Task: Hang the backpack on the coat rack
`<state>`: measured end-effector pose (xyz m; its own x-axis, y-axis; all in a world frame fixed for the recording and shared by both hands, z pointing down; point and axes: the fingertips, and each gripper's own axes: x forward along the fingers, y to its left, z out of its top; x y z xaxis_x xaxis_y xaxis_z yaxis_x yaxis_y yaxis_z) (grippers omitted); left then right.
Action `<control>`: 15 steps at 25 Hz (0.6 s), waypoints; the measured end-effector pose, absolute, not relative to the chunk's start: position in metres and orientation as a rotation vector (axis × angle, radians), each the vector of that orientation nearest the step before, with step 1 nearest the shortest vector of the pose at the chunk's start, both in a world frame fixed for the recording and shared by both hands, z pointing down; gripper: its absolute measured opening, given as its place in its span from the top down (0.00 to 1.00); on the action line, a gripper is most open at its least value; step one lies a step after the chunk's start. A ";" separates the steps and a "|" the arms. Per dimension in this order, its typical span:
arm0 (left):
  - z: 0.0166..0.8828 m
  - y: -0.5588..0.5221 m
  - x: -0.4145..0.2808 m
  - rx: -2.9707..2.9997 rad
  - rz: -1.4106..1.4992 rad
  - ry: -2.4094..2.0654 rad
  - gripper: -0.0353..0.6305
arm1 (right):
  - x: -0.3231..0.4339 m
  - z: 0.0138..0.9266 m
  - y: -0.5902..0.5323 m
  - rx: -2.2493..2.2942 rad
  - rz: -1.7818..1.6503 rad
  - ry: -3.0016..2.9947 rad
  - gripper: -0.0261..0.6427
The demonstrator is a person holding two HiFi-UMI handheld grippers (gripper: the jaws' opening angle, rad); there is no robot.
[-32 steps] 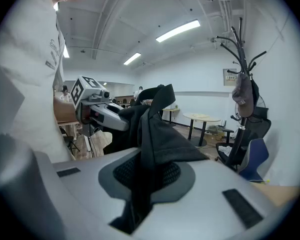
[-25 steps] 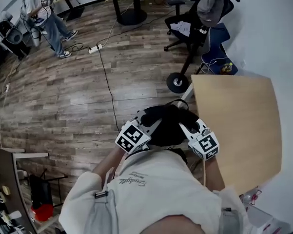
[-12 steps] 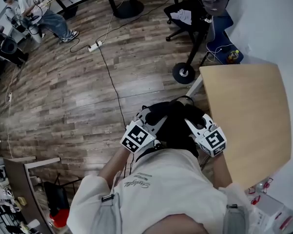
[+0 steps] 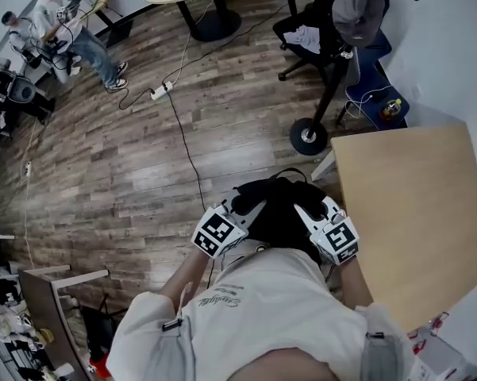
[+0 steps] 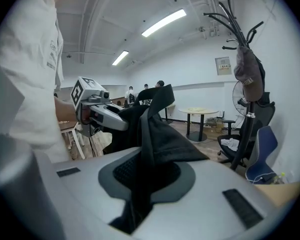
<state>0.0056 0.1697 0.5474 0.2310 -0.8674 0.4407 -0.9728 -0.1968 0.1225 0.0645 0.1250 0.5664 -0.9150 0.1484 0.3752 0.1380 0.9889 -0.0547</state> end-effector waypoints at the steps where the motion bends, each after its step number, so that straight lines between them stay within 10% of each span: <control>1: 0.547 0.159 -0.002 2.139 0.390 -1.698 0.89 | 0.057 0.567 0.115 -0.209 0.038 -2.756 0.91; 15: 0.528 0.022 -0.074 2.234 0.396 -1.708 0.88 | -0.011 0.550 -0.016 -0.183 -0.033 -2.794 0.91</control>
